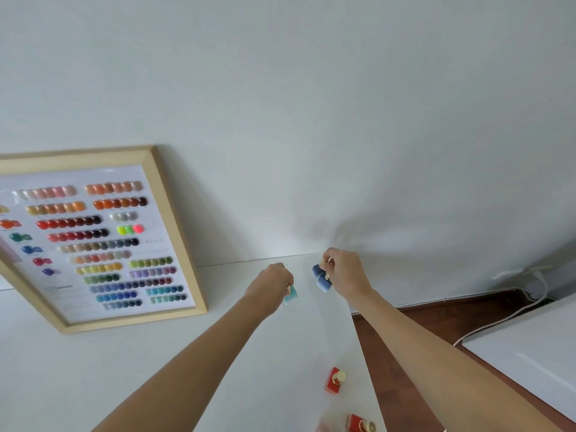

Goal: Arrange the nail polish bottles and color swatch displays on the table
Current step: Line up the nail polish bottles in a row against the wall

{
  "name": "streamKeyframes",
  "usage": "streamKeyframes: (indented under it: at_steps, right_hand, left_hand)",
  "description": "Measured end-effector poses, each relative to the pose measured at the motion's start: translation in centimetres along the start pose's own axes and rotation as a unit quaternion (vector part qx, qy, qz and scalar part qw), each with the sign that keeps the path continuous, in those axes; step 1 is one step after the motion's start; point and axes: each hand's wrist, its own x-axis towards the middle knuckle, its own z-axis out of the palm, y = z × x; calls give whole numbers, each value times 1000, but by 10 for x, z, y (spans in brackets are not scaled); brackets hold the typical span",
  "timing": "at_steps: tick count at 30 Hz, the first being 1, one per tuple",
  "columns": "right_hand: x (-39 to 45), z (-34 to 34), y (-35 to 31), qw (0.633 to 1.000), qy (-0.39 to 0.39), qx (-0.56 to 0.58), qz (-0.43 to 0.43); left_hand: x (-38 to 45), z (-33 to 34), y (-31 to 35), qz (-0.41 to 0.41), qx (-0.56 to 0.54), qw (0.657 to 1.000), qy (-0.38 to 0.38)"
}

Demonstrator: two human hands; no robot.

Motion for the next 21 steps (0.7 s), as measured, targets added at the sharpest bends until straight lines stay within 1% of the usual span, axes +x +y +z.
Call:
streamKeyframes:
  at_steps: [9, 18, 21]
  right_hand:
    - [40, 5, 2, 999, 25, 24, -2]
    - [49, 8, 9, 998, 21, -41, -52]
    - [45, 8, 11, 997, 28, -41, -63]
  left_hand:
    - [56, -1, -5, 31, 24, 999, 3]
    - [87, 2, 0, 63, 53, 997, 14]
    - [90, 5, 1, 67, 61, 996, 10]
